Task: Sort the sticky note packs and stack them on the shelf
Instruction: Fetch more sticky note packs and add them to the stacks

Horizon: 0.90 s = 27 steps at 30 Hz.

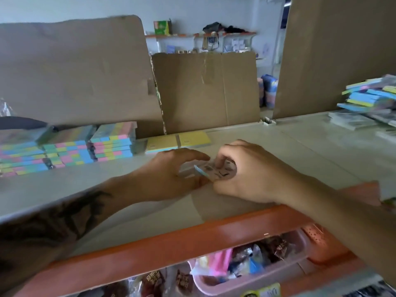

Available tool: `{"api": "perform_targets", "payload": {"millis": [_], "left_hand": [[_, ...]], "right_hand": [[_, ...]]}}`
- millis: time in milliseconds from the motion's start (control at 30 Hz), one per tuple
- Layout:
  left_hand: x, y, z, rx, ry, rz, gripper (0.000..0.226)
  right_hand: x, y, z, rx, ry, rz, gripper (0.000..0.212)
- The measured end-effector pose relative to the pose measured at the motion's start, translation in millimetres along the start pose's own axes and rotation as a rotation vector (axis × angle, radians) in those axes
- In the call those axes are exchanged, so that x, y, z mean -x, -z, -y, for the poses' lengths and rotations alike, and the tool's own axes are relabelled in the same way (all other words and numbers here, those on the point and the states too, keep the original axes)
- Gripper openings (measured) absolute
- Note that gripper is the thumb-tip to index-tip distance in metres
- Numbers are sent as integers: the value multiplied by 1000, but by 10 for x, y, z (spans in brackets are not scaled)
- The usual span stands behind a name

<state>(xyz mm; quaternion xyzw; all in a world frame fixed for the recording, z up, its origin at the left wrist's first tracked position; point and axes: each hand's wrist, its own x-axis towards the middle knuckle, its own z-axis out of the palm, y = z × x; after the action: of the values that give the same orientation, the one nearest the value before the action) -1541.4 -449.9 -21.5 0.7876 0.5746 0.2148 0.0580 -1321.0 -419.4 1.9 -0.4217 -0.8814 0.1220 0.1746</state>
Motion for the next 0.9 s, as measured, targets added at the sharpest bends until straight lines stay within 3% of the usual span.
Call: {"api": "perform_targets", "payload": {"millis": [167,267,333,467,600,733,833,900], "left_hand": [[69,159,136,85,-63,36,32],[126,326,135,252,31,-6,8],[184,442,141,402,76,44,13],[342,604,186,415,126,100,37],[481,646,267,610,169,-5,23],[637,738,344,769,303,-120,65],[769,804,401,837,352,-114,50],[838,836,463,875,369,-139,38]], "right_hand": [[-110,61,107,-434,-22,65,31],[-201,81,185,-747,-34,86,32],[-244,91,254,-879,-59,134,31],[-331,86,408,-718,40,167,12],[-424,-4,580,-693,48,110,19],[-513,-157,732,-1114,-65,70,27],[-540,-276,889,-1465,-116,178,49],[-537,-308,959,-1556,-108,249,55]]}}
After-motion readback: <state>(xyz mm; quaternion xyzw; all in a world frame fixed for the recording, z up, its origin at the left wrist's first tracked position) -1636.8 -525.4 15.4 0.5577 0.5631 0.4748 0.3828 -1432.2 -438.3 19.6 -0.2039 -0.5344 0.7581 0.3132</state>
